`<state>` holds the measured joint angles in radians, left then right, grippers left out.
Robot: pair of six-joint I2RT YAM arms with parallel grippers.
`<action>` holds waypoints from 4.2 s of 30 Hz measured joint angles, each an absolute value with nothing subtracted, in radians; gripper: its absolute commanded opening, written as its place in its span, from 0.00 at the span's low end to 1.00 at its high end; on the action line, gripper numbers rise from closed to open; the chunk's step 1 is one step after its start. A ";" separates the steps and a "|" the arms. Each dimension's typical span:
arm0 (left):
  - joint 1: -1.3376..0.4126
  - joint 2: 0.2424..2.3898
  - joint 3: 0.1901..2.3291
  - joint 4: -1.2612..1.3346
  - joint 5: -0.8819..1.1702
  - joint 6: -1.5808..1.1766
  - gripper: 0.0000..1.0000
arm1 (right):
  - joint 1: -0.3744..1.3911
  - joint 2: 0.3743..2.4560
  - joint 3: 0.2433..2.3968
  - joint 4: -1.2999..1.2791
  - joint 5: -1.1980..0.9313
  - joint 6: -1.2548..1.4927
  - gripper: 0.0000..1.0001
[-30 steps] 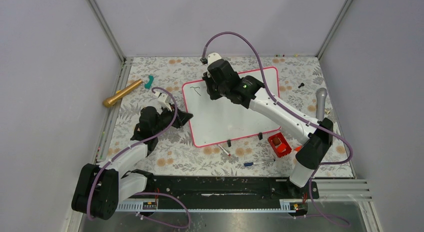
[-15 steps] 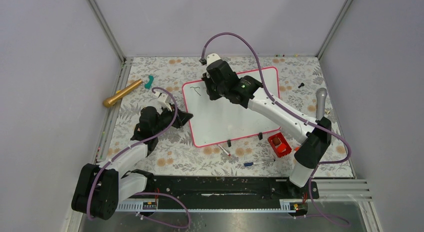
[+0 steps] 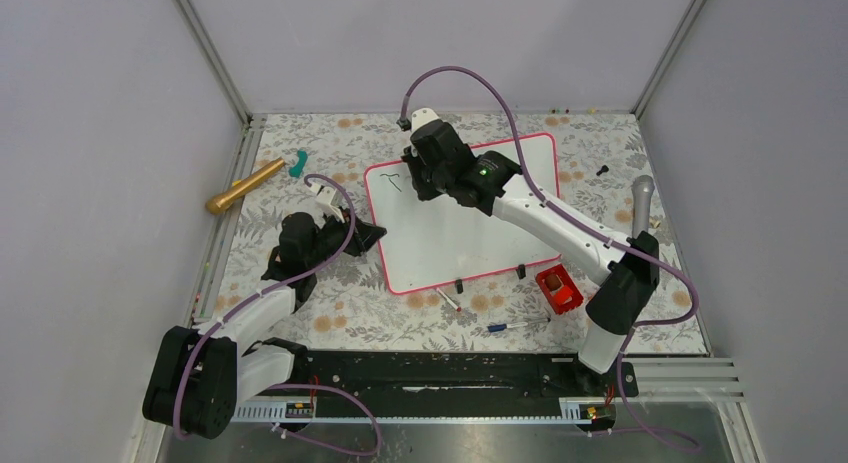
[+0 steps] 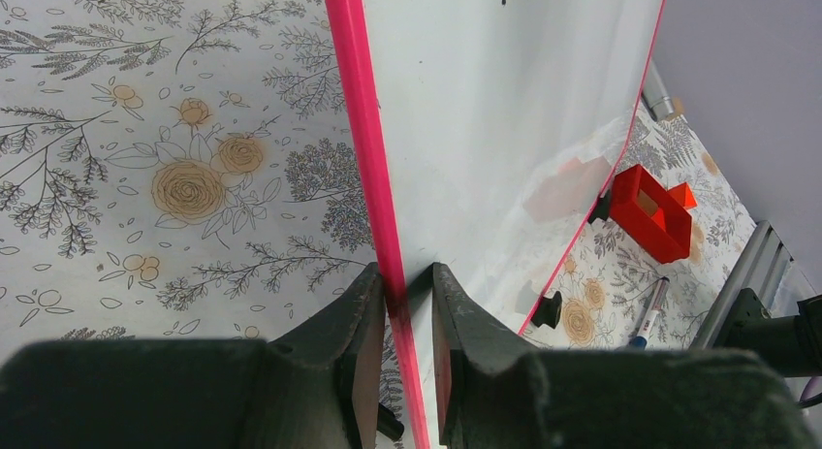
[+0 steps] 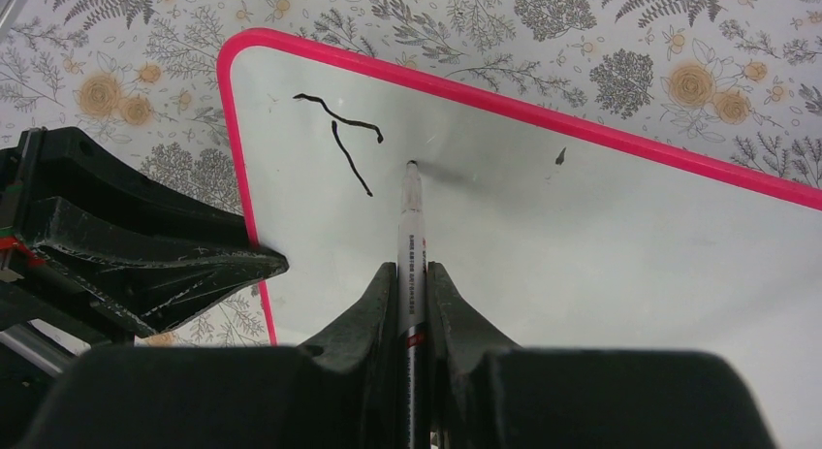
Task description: Write a sentence on the whiteboard
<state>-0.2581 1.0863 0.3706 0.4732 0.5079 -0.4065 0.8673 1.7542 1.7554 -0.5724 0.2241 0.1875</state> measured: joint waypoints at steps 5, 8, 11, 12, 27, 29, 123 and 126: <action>-0.259 1.086 0.371 0.473 0.508 -0.406 0.00 | 0.867 1.756 1.765 -0.572 0.226 0.187 0.00; -0.260 1.086 0.371 0.472 0.507 -0.403 0.00 | 0.867 1.757 1.765 -0.572 0.226 0.187 0.00; -0.261 1.085 0.371 0.471 0.504 -0.400 0.00 | 0.867 1.761 1.765 -0.572 0.226 0.187 0.00; -0.261 1.085 0.371 0.471 0.502 -0.400 0.00 | 0.868 1.763 1.766 -0.572 0.226 0.187 0.00; -0.263 1.082 0.371 0.465 0.499 -0.396 0.00 | 0.868 1.766 1.770 -0.577 0.217 0.187 0.00; -0.263 1.082 0.371 0.465 0.499 -0.396 0.00 | 0.868 1.766 1.770 -0.579 0.215 0.187 0.00; -0.274 1.068 0.371 0.443 0.485 -0.388 0.00 | 0.873 1.801 1.849 -0.651 0.260 0.147 0.00; -0.274 1.068 0.371 0.443 0.485 -0.388 0.00 | 0.873 1.803 1.850 -0.652 0.243 0.147 0.00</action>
